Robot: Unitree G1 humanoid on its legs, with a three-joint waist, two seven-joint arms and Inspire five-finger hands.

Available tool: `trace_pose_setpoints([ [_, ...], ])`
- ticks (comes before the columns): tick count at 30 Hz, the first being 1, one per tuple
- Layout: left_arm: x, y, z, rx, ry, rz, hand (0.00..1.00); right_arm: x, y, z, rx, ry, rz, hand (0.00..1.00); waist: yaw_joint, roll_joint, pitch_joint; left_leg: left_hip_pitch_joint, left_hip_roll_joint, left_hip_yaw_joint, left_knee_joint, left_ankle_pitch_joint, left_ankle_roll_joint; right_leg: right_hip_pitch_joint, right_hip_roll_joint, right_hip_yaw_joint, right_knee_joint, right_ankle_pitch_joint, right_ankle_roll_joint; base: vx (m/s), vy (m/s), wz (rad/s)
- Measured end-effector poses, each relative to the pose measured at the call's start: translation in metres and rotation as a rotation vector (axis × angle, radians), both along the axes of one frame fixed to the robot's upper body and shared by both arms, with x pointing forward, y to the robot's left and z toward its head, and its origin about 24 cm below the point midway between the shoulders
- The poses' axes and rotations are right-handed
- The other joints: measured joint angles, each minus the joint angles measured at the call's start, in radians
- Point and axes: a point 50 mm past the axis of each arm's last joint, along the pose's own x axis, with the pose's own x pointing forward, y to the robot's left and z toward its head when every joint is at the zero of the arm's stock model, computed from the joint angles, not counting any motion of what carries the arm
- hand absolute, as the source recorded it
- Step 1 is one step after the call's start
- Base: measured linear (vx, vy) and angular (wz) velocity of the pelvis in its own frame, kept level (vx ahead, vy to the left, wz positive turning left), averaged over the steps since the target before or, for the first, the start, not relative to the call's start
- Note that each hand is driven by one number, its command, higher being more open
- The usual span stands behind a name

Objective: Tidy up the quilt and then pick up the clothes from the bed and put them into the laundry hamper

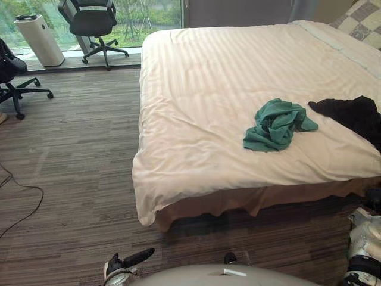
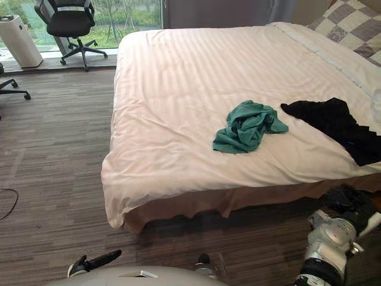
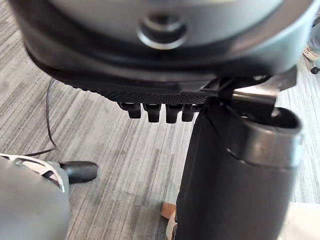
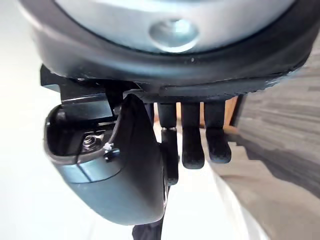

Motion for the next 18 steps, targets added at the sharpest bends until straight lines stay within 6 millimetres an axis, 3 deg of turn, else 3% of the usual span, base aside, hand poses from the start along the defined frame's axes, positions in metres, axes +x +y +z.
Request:
trace_pose_setpoints([
  [11,0.001,-0.003,0.001,-0.011,-0.016,-0.043,1.0,0.074,0.059,0.039,-0.141,-0.125,0.414,0.0,0.016,0.013,0.001,-0.024,0.001,-0.043,0.013,0.001,0.002,0.006,-0.004,-0.033,0.0,0.001,0.001,-0.02,-0.009,0.1],
  [18,0.005,-0.001,0.003,-0.003,-0.039,-0.057,1.0,0.106,0.104,0.059,-0.194,-0.204,0.661,0.0,0.037,0.006,0.014,-0.038,-0.002,-0.069,0.017,0.005,0.006,0.011,-0.009,-0.057,0.0,0.001,0.001,-0.02,0.002,0.11],
])
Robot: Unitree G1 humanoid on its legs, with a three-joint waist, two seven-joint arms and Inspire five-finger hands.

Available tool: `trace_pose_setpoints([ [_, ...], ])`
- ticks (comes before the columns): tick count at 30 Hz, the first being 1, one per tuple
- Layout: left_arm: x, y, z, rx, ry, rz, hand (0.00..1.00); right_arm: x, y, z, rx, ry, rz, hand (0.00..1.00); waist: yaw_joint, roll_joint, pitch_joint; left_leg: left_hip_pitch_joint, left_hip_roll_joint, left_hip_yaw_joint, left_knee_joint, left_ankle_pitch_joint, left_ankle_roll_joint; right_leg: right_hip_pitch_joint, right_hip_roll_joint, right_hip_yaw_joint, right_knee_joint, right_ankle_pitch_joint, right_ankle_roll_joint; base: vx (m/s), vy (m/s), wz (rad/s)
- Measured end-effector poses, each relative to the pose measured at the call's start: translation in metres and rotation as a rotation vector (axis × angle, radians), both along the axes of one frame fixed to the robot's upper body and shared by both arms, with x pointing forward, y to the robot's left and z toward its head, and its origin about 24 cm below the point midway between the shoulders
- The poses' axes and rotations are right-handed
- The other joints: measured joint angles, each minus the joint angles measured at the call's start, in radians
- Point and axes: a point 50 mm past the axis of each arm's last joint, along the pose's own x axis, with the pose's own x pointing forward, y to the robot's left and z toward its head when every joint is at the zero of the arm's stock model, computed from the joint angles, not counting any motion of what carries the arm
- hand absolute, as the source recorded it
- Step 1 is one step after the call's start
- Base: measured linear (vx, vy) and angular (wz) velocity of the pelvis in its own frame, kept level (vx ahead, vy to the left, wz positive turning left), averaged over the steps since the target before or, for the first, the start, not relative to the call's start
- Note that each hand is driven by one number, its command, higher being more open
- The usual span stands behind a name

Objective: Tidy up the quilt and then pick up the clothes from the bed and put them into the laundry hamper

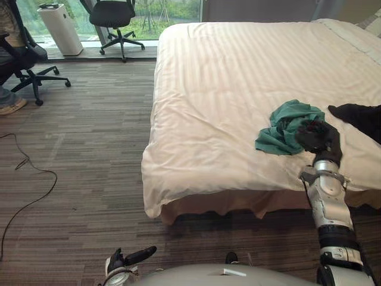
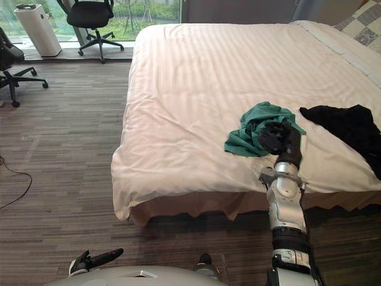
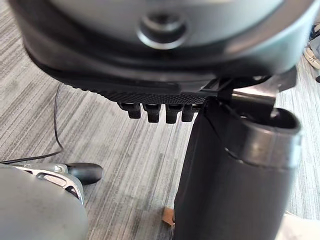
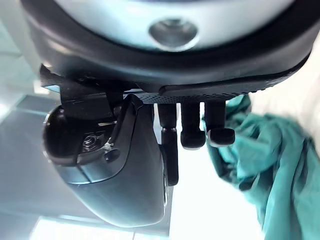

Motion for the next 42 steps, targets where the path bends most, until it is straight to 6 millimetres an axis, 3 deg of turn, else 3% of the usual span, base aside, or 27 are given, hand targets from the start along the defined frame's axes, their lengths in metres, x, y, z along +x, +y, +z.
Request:
trace_pose_setpoints([
  [6,0.005,0.001,0.002,0.008,-0.031,-0.006,1.0,0.028,0.048,0.013,0.02,-0.041,0.225,0.0,0.013,-0.002,0.035,-0.013,-0.003,-0.039,-0.002,0.011,0.005,0.014,-0.005,-0.036,0.0,0.0,0.0,-0.02,0.002,0.19],
  [15,0.002,0.005,0.002,0.003,-0.03,0.031,1.0,0.046,0.126,0.017,0.229,-0.093,0.453,0.0,0.06,-0.022,0.078,-0.04,-0.007,-0.097,-0.008,0.034,0.008,0.026,-0.009,-0.085,0.0,0.001,0.0,-0.03,-0.001,0.19],
  [21,0.005,0.006,0.002,-0.01,-0.047,0.065,1.0,0.065,0.175,0.06,0.314,-0.223,0.608,0.0,0.118,-0.041,0.14,-0.08,-0.007,-0.152,-0.003,0.058,0.006,0.024,-0.009,-0.124,0.0,0.001,0.0,-0.06,-0.015,0.27],
  [27,0.039,0.008,0.012,-0.018,-0.166,0.064,1.0,0.077,0.208,0.121,0.324,-0.387,0.727,0.0,0.177,-0.049,0.266,-0.176,-0.007,-0.227,0.001,0.106,0.002,-0.03,-0.007,-0.181,0.016,0.002,-0.002,-0.08,-0.024,0.33],
  [29,0.053,0.009,0.017,-0.022,-0.221,0.066,1.0,0.081,0.216,0.137,0.32,-0.428,0.746,0.0,0.188,-0.049,0.321,-0.21,-0.007,-0.242,0.004,0.12,0.003,-0.062,-0.009,-0.192,0.03,0.005,-0.007,-0.09,-0.01,0.2],
  [33,0.074,0.008,0.026,-0.028,-0.302,0.055,1.0,0.092,0.22,0.149,0.301,-0.421,0.73,0.0,0.207,-0.052,0.384,-0.289,-0.006,-0.257,0.022,0.135,0.005,-0.13,-0.01,-0.198,0.044,0.015,-0.016,-0.08,-0.005,0.11],
  [39,0.093,0.0,0.034,-0.061,-0.383,0.022,1.0,0.111,0.191,0.12,0.329,-0.306,0.574,0.0,0.218,-0.024,0.42,-0.383,-0.008,-0.268,0.053,0.137,0.007,-0.205,-0.011,-0.199,0.044,0.036,-0.022,-0.02,0.003,0.04],
  [42,0.1,-0.003,0.036,-0.069,-0.398,0.005,1.0,0.11,0.192,0.117,0.319,-0.325,0.578,0.0,0.214,-0.015,0.426,-0.397,-0.01,-0.264,0.061,0.137,0.007,-0.218,-0.014,-0.195,0.045,0.037,-0.021,-0.03,0.005,-0.03],
])
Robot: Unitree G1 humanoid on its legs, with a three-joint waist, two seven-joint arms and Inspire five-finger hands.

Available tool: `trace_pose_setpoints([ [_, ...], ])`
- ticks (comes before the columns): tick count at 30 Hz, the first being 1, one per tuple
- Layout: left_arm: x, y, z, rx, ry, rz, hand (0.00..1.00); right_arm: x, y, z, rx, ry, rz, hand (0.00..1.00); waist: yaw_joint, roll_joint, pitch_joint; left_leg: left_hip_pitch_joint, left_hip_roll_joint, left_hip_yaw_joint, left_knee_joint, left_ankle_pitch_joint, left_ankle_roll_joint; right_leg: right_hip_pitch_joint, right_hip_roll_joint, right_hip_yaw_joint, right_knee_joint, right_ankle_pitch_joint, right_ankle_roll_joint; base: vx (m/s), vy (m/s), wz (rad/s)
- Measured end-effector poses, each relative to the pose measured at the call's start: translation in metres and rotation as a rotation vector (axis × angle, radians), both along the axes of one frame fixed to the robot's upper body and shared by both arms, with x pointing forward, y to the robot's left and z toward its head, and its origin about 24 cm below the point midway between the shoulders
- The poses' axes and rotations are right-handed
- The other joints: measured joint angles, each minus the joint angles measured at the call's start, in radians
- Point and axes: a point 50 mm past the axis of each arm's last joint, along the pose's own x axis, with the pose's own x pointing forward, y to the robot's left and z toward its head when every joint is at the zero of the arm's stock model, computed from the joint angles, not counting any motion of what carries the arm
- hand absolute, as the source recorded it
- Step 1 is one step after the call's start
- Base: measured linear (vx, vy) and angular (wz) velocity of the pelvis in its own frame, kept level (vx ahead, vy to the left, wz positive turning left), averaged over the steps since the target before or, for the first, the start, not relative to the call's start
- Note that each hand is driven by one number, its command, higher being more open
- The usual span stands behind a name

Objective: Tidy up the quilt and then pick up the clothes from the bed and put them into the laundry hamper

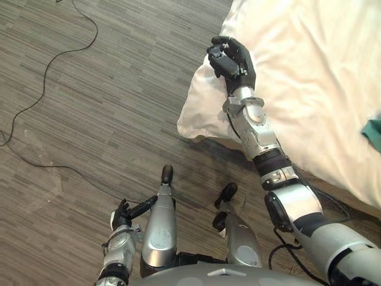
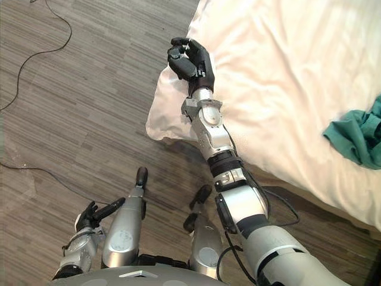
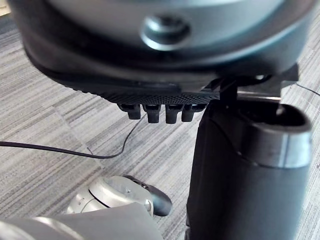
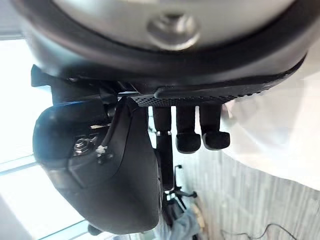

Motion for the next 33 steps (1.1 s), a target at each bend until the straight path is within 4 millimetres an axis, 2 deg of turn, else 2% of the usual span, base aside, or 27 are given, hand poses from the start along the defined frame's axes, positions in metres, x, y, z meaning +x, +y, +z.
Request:
trace_pose_setpoints([
  [4,0.008,-0.002,0.004,0.015,-0.025,-0.046,1.0,-0.001,0.002,-0.01,-0.091,0.004,-0.019,0.0,-0.002,0.001,0.0,-0.002,-0.004,0.001,0.006,-0.001,0.001,-0.002,-0.006,0.0,0.013,0.0,0.0,-0.03,0.014,0.02],
  [8,0.014,-0.001,0.005,0.025,-0.024,-0.071,1.0,-0.009,0.017,-0.027,-0.172,0.003,0.003,0.0,-0.02,-0.001,-0.001,0.0,-0.011,0.003,0.008,-0.003,0.005,-0.001,-0.014,0.002,0.017,-0.001,0.0,-0.04,0.025,0.0],
  [11,0.014,-0.001,0.005,0.028,-0.021,-0.076,1.0,-0.021,0.032,-0.042,-0.204,0.007,0.09,0.0,-0.026,-0.004,-0.001,0.022,-0.007,0.021,0.008,-0.004,0.004,0.009,-0.012,0.018,0.014,-0.001,-0.001,0.0,-0.001,-0.18],
  [15,0.012,0.002,0.004,0.032,0.003,-0.082,1.0,-0.042,0.055,-0.076,-0.255,0.077,0.239,0.0,-0.032,-0.021,-0.007,0.07,-0.006,0.048,0.002,-0.015,0.004,0.04,-0.012,0.042,0.009,-0.002,-0.001,0.02,0.001,-0.18],
  [17,0.014,0.004,0.005,0.04,0.003,-0.097,1.0,-0.058,0.074,-0.109,-0.279,0.221,0.343,0.0,-0.035,-0.04,-0.018,0.084,-0.005,0.064,-0.006,-0.016,0.004,0.041,-0.013,0.056,0.007,-0.001,-0.001,0.01,0.003,-0.19],
  [18,0.015,0.004,0.005,0.045,0.001,-0.104,1.0,-0.064,0.077,-0.12,-0.276,0.271,0.363,0.0,-0.035,-0.043,-0.02,0.086,-0.005,0.065,-0.007,-0.016,0.004,0.043,-0.013,0.056,0.006,-0.001,-0.001,0.01,0.001,-0.05],
  [20,0.017,0.004,0.007,0.049,-0.003,-0.113,1.0,-0.087,0.082,-0.161,-0.238,0.458,0.417,0.0,-0.035,-0.056,-0.028,0.097,-0.006,0.067,-0.011,-0.016,0.004,0.054,-0.012,0.056,-0.003,0.001,0.003,0.0,0.0,0.0],
  [23,0.014,0.003,0.003,0.042,0.027,-0.112,1.0,-0.105,0.085,-0.181,-0.169,0.561,0.451,0.0,-0.048,-0.07,-0.053,0.121,-0.006,0.073,-0.013,-0.016,0.004,0.075,-0.012,0.061,-0.006,0.003,0.005,-0.01,0.001,-0.05],
  [25,0.01,0.004,0.0,0.039,0.046,-0.11,1.0,-0.107,0.087,-0.181,-0.154,0.562,0.458,0.0,-0.052,-0.077,-0.074,0.125,-0.005,0.081,-0.013,-0.016,0.004,0.074,-0.011,0.069,-0.009,0.005,0.008,-0.04,0.001,-0.15],
  [28,0.002,0.004,-0.006,0.048,0.092,-0.123,1.0,-0.113,0.088,-0.172,-0.043,0.527,0.472,0.0,-0.059,-0.089,-0.124,0.142,-0.004,0.097,-0.016,-0.016,0.004,0.085,-0.009,0.088,-0.023,0.014,0.011,-0.04,-0.003,-0.18],
  [31,-0.002,0.001,-0.009,0.045,0.114,-0.13,1.0,-0.113,0.094,-0.155,0.014,0.458,0.504,0.0,-0.071,-0.09,-0.145,0.158,-0.003,0.102,-0.028,-0.016,0.001,0.092,-0.009,0.092,-0.023,0.011,0.009,-0.07,-0.004,-0.06],
  [33,-0.004,0.0,-0.011,0.039,0.123,-0.128,1.0,-0.113,0.099,-0.132,0.085,0.374,0.535,0.0,-0.073,-0.091,-0.149,0.176,-0.003,0.113,-0.064,-0.003,-0.002,0.087,-0.007,0.1,-0.023,0.009,0.009,-0.06,-0.006,-0.1],
])
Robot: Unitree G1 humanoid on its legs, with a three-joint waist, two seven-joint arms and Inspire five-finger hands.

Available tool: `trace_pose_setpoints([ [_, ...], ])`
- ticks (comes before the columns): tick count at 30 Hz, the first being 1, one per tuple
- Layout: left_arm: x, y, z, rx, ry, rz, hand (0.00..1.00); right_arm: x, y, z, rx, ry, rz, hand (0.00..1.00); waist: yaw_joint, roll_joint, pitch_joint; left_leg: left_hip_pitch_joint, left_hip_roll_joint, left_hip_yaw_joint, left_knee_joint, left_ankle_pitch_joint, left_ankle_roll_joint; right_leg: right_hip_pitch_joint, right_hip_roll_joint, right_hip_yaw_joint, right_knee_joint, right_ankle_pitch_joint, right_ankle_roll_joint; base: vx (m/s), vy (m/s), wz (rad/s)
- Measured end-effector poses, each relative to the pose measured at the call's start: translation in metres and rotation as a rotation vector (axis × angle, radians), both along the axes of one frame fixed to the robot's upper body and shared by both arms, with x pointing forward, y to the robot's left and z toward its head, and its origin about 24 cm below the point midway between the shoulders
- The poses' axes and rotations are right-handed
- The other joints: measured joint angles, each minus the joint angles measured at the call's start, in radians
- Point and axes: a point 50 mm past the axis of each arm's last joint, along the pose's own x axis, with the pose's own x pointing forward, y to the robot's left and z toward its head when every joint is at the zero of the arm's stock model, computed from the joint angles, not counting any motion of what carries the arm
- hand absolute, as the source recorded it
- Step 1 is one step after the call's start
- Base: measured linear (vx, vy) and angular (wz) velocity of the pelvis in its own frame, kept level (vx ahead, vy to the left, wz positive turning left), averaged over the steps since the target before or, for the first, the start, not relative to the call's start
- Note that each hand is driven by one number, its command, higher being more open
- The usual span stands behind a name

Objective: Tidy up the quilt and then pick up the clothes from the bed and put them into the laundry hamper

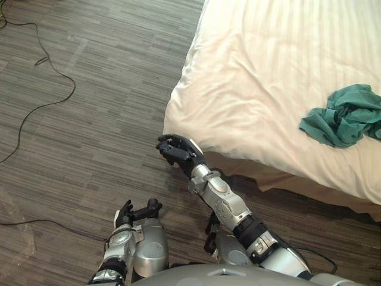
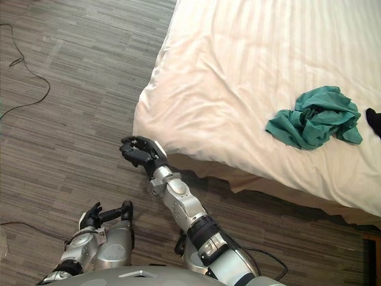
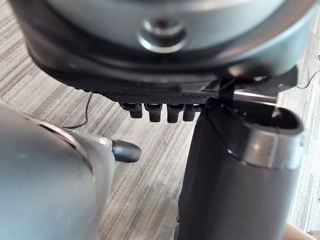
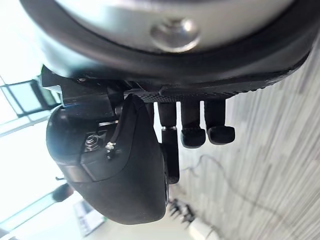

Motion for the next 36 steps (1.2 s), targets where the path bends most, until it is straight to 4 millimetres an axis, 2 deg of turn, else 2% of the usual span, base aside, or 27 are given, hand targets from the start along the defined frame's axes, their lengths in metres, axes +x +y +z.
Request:
trace_pose_setpoints([
  [4,-0.006,0.0,-0.004,-0.002,0.036,-0.001,1.0,-0.001,0.004,0.049,0.23,-0.135,-0.011,0.0,-0.005,-0.001,-0.023,0.029,0.005,0.006,-0.046,0.026,-0.007,0.002,0.009,0.009,0.0,0.002,-0.001,-0.01,-0.017,-0.07],
  [6,-0.008,0.0,-0.005,-0.002,0.045,-0.002,1.0,0.006,-0.004,0.065,0.31,-0.18,-0.055,0.0,-0.008,-0.002,-0.036,0.034,0.007,0.009,-0.054,0.033,-0.003,0.002,0.012,0.012,0.0,0.003,-0.001,0.04,-0.014,-0.04],
  [9,-0.007,0.0,-0.004,0.014,0.05,-0.021,1.0,0.017,-0.022,0.073,0.369,-0.196,-0.148,0.0,-0.009,-0.002,-0.04,0.034,0.007,0.012,-0.054,0.035,-0.003,0.001,0.013,0.014,0.0,0.004,-0.001,0.01,-0.004,0.0],
  [10,-0.007,0.0,-0.004,0.016,0.048,-0.023,1.0,0.023,-0.033,0.072,0.375,-0.192,-0.209,0.0,-0.013,-0.001,-0.04,0.034,0.007,0.018,-0.054,0.035,-0.003,-0.002,0.012,0.017,0.0,0.004,0.0,0.02,0.002,-0.13],
  [12,-0.008,0.001,-0.004,0.012,0.047,-0.006,1.0,0.036,-0.05,0.066,0.363,-0.155,-0.309,0.0,-0.016,0.0,-0.039,0.032,0.007,0.04,-0.054,0.034,-0.003,-0.021,0.012,0.042,0.003,0.009,-0.001,0.0,0.007,-0.29],
  [15,-0.008,0.0,-0.004,0.004,0.045,0.002,1.0,0.055,-0.084,0.037,0.305,-0.027,-0.496,0.0,-0.033,0.026,-0.022,0.025,0.003,0.067,-0.053,0.032,0.0,-0.049,0.01,0.074,0.002,0.021,-0.002,-0.02,0.012,-0.3],
  [17,-0.006,-0.006,-0.005,-0.023,0.031,0.02,1.0,0.062,-0.126,0.005,0.176,0.068,-0.644,0.0,-0.037,0.062,-0.001,0.007,0.0,0.085,-0.05,0.03,0.002,-0.078,0.009,0.097,0.002,0.03,-0.001,-0.03,0.011,-0.21],
  [18,-0.006,-0.008,-0.005,-0.036,0.027,0.023,1.0,0.064,-0.135,0.009,0.135,0.019,-0.645,0.0,-0.05,0.08,0.01,-0.005,-0.001,0.086,-0.049,0.032,0.004,-0.091,0.008,0.098,0.002,0.032,0.0,-0.03,0.005,-0.1],
  [20,-0.007,-0.009,-0.006,-0.051,0.028,0.027,1.0,0.07,-0.133,0.015,0.103,-0.009,-0.639,0.0,-0.068,0.098,0.019,-0.004,0.0,0.097,-0.05,0.032,0.004,-0.098,0.01,0.109,0.001,0.032,0.001,-0.02,-0.002,-0.13],
  [22,-0.006,-0.012,-0.006,-0.063,0.019,0.022,1.0,0.07,-0.135,0.013,0.135,0.004,-0.665,0.0,-0.06,0.104,0.02,-0.006,0.002,0.111,-0.049,0.031,0.004,-0.105,0.011,0.118,0.0,0.031,0.002,-0.02,-0.004,-0.12],
  [24,-0.004,-0.012,-0.005,-0.077,0.011,0.038,1.0,0.069,-0.138,0.011,0.183,0.021,-0.689,0.0,-0.058,0.097,0.019,-0.009,0.003,0.115,-0.047,0.026,0.006,-0.104,0.01,0.113,0.001,0.028,0.005,-0.01,0.0,0.06],
  [27,0.003,-0.008,-0.002,-0.087,-0.011,0.068,1.0,0.065,-0.148,0.005,0.269,0.059,-0.73,0.0,-0.056,0.073,0.015,-0.042,0.017,0.119,0.01,-0.007,0.01,-0.103,0.002,0.094,0.006,0.023,0.002,0.0,-0.001,0.14],
  [28,0.004,-0.005,-0.001,-0.089,-0.017,0.094,1.0,0.062,-0.147,0.001,0.354,0.096,-0.757,0.0,-0.056,0.058,0.015,-0.042,0.024,0.137,0.037,-0.022,0.015,-0.101,0.001,0.095,0.014,0.018,-0.001,0.02,0.01,-0.1],
  [33,0.012,0.005,0.004,-0.112,-0.049,0.181,1.0,0.042,-0.177,-0.036,0.529,0.286,-0.892,0.0,-0.066,0.002,-0.024,-0.056,0.054,0.195,0.172,-0.103,0.017,-0.084,-0.007,0.104,0.051,-0.007,0.002,0.04,0.027,-0.1],
  [35,0.011,0.004,0.003,-0.13,-0.056,0.192,1.0,0.037,-0.183,-0.048,0.55,0.347,-0.918,0.0,-0.07,-0.006,-0.056,-0.056,0.061,0.207,0.198,-0.124,0.017,-0.078,-0.007,0.112,0.05,-0.007,0.002,0.08,0.037,-0.14],
  [36,0.01,0.004,0.003,-0.136,-0.054,0.194,1.0,0.034,-0.184,-0.056,0.548,0.382,-0.929,1.0,-0.075,-0.006,-0.078,-0.054,0.065,0.219,0.213,-0.137,0.018,-0.071,-0.006,0.113,0.046,-0.007,0.001,0.08,0.031,-0.12],
])
